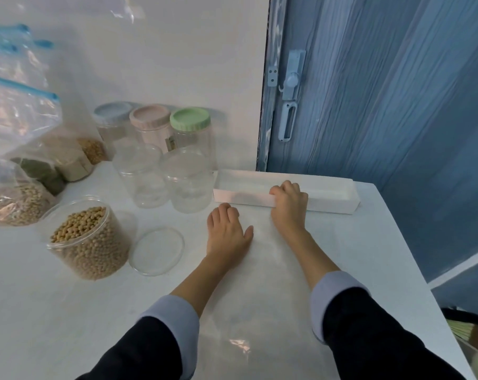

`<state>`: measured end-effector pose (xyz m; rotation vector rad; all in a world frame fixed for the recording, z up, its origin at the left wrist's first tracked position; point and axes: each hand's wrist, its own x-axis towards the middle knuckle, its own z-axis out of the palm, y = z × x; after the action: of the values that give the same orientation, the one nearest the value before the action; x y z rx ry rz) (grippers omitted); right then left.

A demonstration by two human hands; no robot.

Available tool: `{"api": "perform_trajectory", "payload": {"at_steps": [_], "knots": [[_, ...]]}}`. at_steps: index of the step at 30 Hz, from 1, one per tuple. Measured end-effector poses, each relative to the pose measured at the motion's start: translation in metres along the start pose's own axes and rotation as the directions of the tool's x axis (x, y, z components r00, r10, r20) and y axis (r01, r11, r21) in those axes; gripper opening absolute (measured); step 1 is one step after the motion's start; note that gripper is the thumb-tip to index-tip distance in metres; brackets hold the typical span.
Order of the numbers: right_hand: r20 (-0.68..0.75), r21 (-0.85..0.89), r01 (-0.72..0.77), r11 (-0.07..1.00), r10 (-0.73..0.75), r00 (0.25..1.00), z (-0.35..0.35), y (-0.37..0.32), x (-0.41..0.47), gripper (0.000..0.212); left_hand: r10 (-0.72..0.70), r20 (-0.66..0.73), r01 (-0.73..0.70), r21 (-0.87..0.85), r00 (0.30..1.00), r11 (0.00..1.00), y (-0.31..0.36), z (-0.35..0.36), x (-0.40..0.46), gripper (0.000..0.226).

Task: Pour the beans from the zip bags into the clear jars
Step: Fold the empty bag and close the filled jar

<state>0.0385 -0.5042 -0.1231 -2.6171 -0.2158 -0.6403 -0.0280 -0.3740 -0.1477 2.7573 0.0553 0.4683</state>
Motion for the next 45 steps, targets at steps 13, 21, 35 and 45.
{"api": "perform_trajectory", "payload": {"at_steps": [13, 21, 35, 45], "knots": [[-0.25, 0.273, 0.2, 0.941, -0.131, 0.959, -0.029, -0.088, -0.018, 0.039, 0.08, -0.427, -0.16, -0.156, 0.901, 0.975, -0.025, -0.079, 0.013, 0.02], [0.629, 0.408, 0.266, 0.873, -0.48, 0.612, 0.007, -0.186, -0.037, 0.055, -0.156, -0.574, 0.06, -0.182, 0.804, 0.981, -0.119, -0.201, 0.01, 0.012], [0.747, 0.425, -0.182, 0.887, -0.23, 0.624, -0.025, -0.205, -0.042, 0.09, -0.374, 0.212, 0.409, -0.688, 0.903, 0.599, -0.218, -0.205, -0.015, 0.024], [0.438, 0.893, -0.445, 0.071, 0.092, 0.894, -0.029, -0.29, -0.038, 0.086, -0.407, 0.283, 0.437, -0.826, 0.868, 0.357, -0.22, -0.204, -0.019, 0.054]]}}
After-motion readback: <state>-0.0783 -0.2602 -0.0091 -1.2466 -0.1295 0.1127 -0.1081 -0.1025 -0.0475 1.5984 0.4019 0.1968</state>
